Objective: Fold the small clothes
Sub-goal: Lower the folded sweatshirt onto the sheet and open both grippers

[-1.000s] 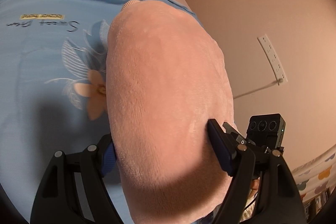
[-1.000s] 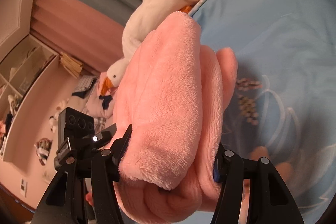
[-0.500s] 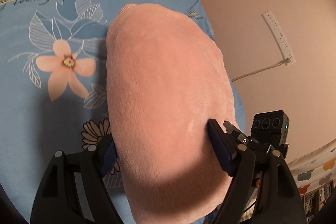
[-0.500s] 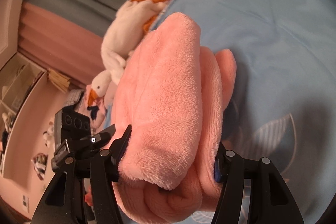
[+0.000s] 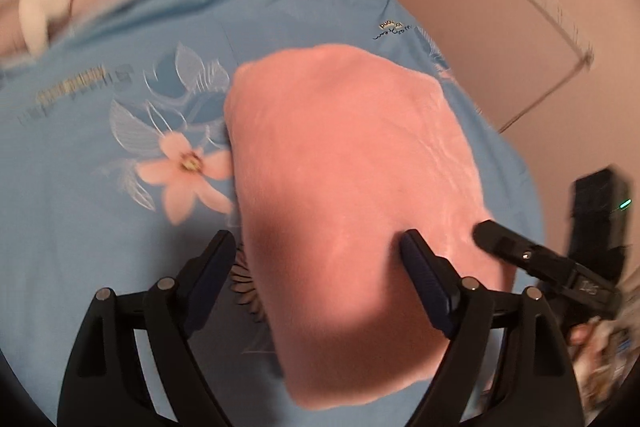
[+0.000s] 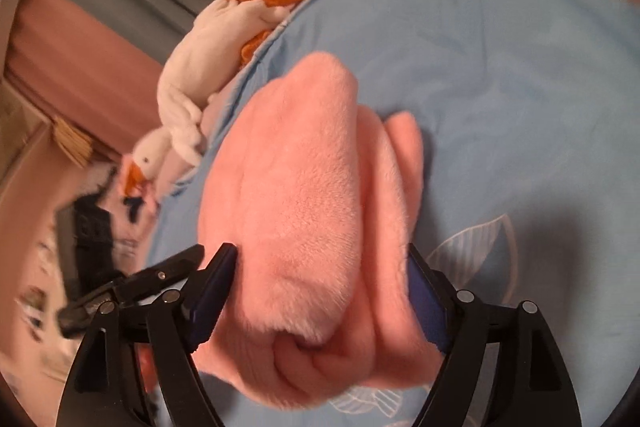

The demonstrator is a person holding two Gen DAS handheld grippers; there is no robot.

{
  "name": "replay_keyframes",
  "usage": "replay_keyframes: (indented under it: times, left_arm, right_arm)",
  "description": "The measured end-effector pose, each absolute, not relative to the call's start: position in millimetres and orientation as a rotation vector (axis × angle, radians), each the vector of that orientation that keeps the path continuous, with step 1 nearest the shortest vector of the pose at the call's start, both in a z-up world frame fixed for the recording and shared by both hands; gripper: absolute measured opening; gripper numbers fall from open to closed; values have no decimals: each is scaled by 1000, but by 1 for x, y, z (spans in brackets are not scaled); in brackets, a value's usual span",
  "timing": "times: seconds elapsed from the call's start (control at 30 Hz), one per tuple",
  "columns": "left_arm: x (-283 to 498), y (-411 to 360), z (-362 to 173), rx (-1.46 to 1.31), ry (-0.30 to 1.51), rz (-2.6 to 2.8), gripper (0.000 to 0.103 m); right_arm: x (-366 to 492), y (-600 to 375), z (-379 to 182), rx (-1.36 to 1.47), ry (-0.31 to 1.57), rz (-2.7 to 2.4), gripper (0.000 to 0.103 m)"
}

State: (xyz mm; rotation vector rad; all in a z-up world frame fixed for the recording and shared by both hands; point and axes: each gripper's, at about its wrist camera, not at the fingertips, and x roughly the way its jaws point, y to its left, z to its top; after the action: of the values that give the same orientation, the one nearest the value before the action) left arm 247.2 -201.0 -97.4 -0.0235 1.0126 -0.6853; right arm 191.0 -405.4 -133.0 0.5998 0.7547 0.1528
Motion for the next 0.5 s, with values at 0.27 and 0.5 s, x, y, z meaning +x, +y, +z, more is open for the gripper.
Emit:
replay_keyframes:
  times: [0.27,0.5]
  left_arm:
    - [215,-206,-97,138,935,-677,84]
    - [218,-210,-115,185,962,-656,86]
  right_arm:
    - [178,-376,-126,377,817,80,83]
    - [185,-383,-148,406,891,70,84]
